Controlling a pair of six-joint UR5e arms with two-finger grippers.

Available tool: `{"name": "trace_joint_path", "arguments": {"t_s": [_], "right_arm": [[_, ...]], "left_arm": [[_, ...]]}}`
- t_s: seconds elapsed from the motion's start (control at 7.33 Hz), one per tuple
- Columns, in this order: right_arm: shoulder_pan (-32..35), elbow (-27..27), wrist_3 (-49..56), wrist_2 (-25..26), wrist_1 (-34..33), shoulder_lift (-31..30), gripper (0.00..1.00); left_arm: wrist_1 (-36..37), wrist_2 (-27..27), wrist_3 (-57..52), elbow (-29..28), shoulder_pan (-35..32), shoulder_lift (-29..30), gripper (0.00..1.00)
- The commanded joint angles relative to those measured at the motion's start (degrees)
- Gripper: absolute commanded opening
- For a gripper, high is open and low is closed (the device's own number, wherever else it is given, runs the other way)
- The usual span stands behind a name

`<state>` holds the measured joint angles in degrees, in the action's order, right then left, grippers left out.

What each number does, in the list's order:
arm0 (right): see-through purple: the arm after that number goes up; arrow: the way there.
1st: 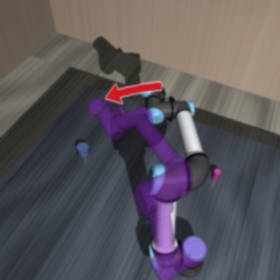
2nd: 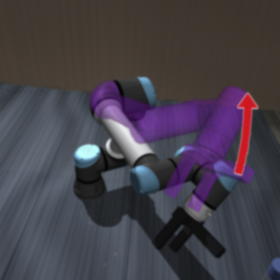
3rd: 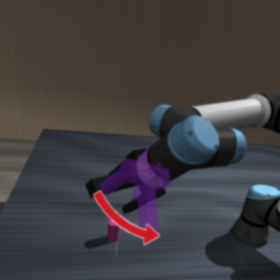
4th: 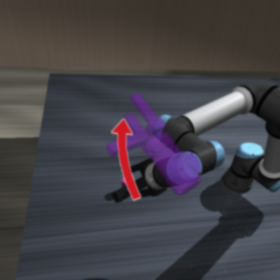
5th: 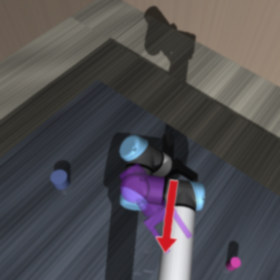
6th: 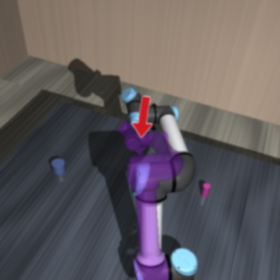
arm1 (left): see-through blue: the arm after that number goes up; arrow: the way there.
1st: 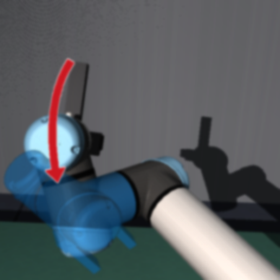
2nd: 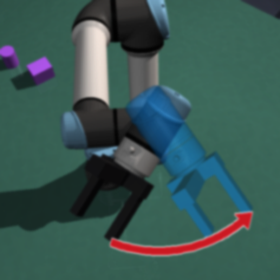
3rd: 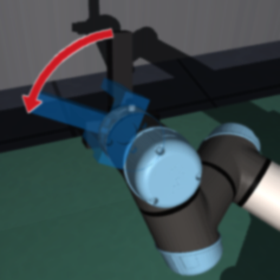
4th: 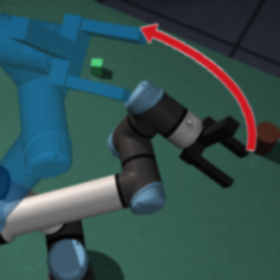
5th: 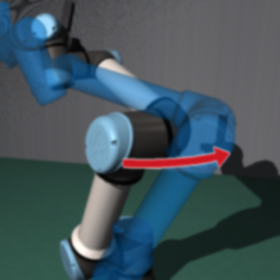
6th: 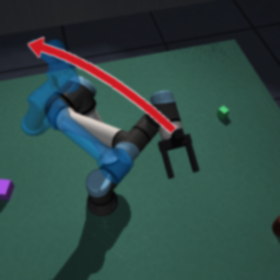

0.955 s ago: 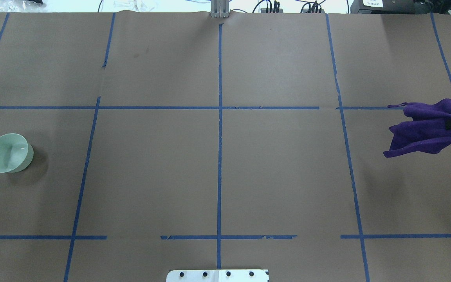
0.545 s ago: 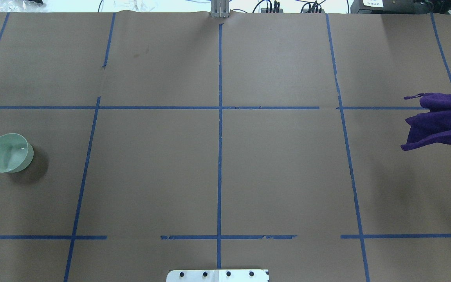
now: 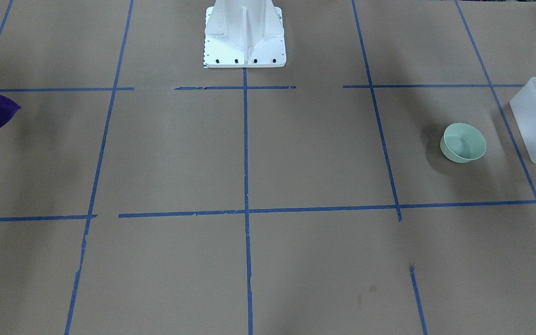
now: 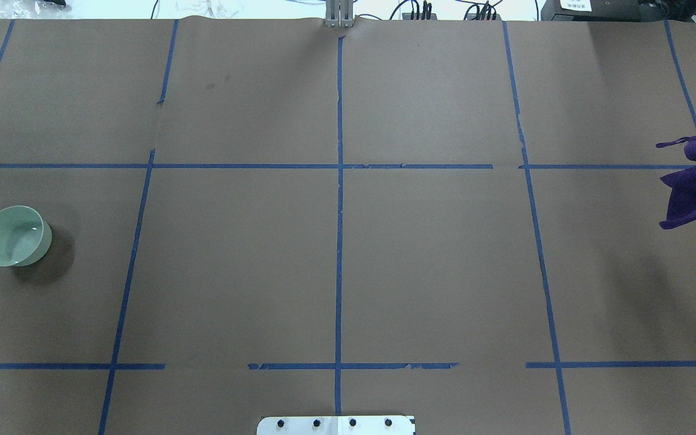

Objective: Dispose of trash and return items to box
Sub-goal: 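Carry the purple cloth with the right gripper over the pink bin and release it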

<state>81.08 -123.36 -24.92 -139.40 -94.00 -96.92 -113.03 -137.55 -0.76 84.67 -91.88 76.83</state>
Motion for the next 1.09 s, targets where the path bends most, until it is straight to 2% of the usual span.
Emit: {"name": "trace_joint_path", "arguments": {"t_s": [0.0,0.27,0.41,0.55,0.68,0.82,0.95], "right_arm": [[1.7,0.2,2.6,0.0,-0.2,-0.3,0.0],[2.7,0.0,3.2,0.0,-0.2,-0.5,0.0],[3.5,0.1,4.3,0.0,-0.2,-0.5,0.0],[4.3,0.1,5.4,0.0,-0.2,-0.5,0.0],[4.5,0.1,5.5,0.0,-0.2,-0.5,0.0],[4.8,0.1,5.5,0.0,-0.2,-0.5,0.0],[5.0,0.1,5.5,0.0,-0.2,-0.5,0.0]], "left_arm": [[-5.3,-0.4,0.1,-3.5,4.0,0.1,0.0],[-6.9,-0.4,0.1,-5.6,4.8,0.3,0.0],[-8.8,-0.4,0.1,-6.5,5.3,0.4,0.14],[-8.8,-0.4,0.1,-6.5,5.7,0.8,0.6],[-9.0,-0.2,0.0,-6.4,5.8,1.0,0.77],[-9.1,0.2,-0.2,-6.2,5.8,1.6,0.84],[-8.8,0.3,-0.4,-5.8,5.8,2.4,0.85]]}}
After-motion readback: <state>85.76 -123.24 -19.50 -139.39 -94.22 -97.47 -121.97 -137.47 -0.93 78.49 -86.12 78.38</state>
